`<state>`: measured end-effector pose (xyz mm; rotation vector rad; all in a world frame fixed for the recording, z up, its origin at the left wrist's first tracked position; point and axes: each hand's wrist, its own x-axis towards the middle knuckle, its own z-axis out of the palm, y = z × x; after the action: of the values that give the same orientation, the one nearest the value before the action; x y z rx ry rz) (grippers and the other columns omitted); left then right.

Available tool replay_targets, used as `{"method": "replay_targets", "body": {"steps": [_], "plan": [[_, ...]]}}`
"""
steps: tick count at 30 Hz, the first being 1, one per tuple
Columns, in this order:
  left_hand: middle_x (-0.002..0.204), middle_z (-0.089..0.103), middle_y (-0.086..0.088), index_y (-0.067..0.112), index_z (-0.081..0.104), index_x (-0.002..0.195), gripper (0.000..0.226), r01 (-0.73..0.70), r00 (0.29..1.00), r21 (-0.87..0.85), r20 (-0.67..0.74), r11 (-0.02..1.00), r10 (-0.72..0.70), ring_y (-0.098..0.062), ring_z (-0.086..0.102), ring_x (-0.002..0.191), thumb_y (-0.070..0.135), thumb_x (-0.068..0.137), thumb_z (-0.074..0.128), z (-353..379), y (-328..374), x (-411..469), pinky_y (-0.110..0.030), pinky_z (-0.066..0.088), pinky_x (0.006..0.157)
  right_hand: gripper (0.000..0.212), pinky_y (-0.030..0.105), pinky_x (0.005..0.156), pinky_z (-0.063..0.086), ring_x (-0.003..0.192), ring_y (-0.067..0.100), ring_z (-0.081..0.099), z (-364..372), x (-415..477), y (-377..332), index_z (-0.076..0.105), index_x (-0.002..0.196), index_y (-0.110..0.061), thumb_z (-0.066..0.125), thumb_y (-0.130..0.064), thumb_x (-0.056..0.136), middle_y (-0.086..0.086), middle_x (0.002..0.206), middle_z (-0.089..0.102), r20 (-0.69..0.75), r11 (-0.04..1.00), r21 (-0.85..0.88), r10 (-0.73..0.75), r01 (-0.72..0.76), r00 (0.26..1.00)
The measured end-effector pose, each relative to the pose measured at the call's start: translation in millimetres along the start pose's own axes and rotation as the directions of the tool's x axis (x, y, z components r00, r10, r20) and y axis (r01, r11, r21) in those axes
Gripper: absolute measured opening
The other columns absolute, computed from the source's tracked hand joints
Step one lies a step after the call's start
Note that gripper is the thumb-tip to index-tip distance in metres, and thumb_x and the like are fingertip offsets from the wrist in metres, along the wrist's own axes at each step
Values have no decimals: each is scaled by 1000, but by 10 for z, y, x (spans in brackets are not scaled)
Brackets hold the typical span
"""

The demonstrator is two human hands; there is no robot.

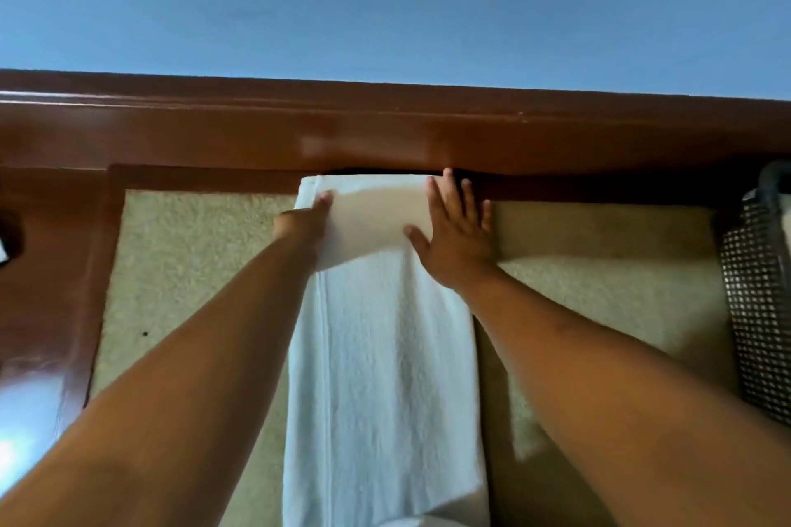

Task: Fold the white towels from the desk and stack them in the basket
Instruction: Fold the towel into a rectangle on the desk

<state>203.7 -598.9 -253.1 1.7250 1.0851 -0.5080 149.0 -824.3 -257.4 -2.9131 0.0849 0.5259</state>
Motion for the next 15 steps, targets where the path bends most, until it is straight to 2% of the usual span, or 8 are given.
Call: {"method": "replay_targets", "body": {"steps": [2,4,5,8,11,13,15], "plan": [[109,64,-11,12,57,115,57,-96,995,-7,-37,995,96,-33,64,101,62,88,63,-24,-23,-116,-48,55,94,80,55,121,-3,153,29,-17,-19,-204,-98,-6,160,-26,28,-64,99,4,166,-21,6,997,43,70,-70,998],[109,66,-9,13,57,117,49,-253,965,23,-67,967,254,-32,65,100,56,93,60,-112,-136,-342,-47,55,93,80,54,123,0,153,31,-17,-21,-546,-122,-5,160,-23,36,-56,100,7,166,-19,67,995,62,78,-82,995],[109,64,-6,15,54,122,48,-318,947,35,-37,948,319,-30,65,100,51,93,63,-171,-256,-482,-44,55,93,81,54,123,2,153,31,-15,-3,-771,-107,-5,160,-24,39,-54,100,7,166,-18,107,995,64,67,-74,992],[117,60,-6,9,46,133,55,-461,880,122,190,879,436,-22,63,99,30,91,73,-435,-888,-979,-33,50,87,83,51,123,7,154,31,-9,140,-1559,6,-7,159,-30,44,-54,98,7,167,-15,190,992,91,68,-86,979],[115,60,-11,4,64,118,44,-626,780,325,282,709,559,-20,63,89,17,80,83,-768,-1753,-1262,-33,54,84,87,46,121,14,154,31,1,352,-2219,100,-7,159,-33,47,-59,96,6,167,-10,235,983,137,87,-121,968],[115,58,-5,8,70,109,38,-710,702,392,331,584,631,-23,63,93,18,74,81,-996,-2294,-1409,-32,52,88,92,44,116,26,150,33,16,477,-2653,95,-6,159,-32,50,-62,93,8,166,0,234,980,155,84,-123,968],[121,52,5,14,69,112,38,-765,640,393,386,509,664,-18,61,98,18,76,81,-1220,-2696,-1592,-29,48,88,98,41,108,38,141,34,33,657,-3039,71,-6,159,-32,55,-64,89,11,161,13,230,970,184,114,-158,966]]}}
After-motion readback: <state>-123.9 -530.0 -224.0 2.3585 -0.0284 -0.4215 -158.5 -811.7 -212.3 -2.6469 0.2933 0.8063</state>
